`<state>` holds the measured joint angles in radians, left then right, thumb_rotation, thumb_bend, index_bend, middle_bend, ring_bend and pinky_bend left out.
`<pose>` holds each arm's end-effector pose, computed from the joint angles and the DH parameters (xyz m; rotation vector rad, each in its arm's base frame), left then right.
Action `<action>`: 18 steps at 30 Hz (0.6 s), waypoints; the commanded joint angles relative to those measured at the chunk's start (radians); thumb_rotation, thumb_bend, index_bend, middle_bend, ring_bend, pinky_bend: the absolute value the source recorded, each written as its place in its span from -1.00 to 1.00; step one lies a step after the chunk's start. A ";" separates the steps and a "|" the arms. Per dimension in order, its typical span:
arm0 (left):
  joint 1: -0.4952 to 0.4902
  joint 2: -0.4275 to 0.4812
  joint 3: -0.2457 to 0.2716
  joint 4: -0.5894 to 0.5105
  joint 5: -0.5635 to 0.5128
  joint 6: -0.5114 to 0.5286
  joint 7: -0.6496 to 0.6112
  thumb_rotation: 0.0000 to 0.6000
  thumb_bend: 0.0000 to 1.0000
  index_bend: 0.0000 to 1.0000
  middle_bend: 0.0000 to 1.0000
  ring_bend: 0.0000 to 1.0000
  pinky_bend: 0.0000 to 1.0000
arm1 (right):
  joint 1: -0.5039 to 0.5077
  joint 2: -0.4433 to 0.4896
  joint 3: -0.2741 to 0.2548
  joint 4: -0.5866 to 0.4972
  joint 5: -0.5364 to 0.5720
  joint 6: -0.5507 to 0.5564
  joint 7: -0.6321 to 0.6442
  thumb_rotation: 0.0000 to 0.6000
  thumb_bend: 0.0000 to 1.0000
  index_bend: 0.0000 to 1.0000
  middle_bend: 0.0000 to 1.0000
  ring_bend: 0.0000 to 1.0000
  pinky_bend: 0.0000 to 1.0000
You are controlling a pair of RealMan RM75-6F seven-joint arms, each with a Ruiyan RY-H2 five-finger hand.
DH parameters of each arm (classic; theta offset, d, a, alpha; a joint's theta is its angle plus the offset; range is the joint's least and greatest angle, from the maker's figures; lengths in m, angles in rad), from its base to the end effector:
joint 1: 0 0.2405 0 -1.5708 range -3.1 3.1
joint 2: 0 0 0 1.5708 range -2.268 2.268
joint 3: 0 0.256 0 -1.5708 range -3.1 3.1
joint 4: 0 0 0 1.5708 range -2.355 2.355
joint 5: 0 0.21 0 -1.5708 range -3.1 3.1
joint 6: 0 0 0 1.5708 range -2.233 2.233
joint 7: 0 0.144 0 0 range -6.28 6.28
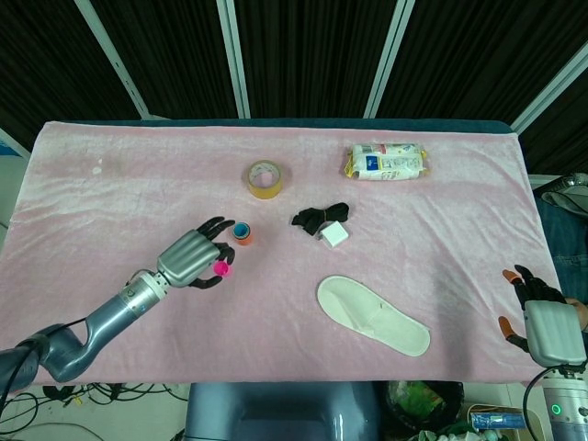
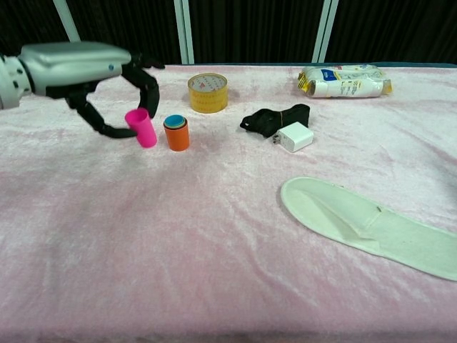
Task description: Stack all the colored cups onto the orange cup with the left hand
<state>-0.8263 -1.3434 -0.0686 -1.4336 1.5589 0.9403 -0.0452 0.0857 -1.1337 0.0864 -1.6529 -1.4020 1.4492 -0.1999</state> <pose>-0.1398 0.3525 0.0316 -2.1694 -0.6812 -1.0319 -0.3131 -0.1876 0.1557 1.3583 -0.8444 0.7523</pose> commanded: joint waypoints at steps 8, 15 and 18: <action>-0.099 -0.027 -0.106 0.124 -0.135 -0.116 -0.017 1.00 -0.30 -0.01 0.03 -0.93 -0.83 | 0.001 0.001 0.001 0.000 0.004 -0.004 0.002 1.00 -0.51 -0.60 -0.79 -0.61 -0.44; -0.136 -0.124 -0.111 0.282 -0.185 -0.186 -0.057 1.00 -0.30 -0.02 0.03 -0.93 -0.83 | 0.001 0.002 0.002 -0.001 0.010 -0.006 0.003 1.00 -0.51 -0.61 -0.79 -0.61 -0.44; -0.146 -0.145 -0.105 0.315 -0.180 -0.196 -0.072 1.00 -0.30 -0.02 0.03 -0.93 -0.83 | 0.001 0.002 0.003 -0.002 0.012 -0.007 0.004 1.00 -0.51 -0.61 -0.79 -0.61 -0.44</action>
<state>-0.9639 -1.4763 -0.1755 -1.1314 1.3808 0.7532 -0.1071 0.0870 -1.1316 0.0896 -1.6543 -1.3902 1.4419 -0.1959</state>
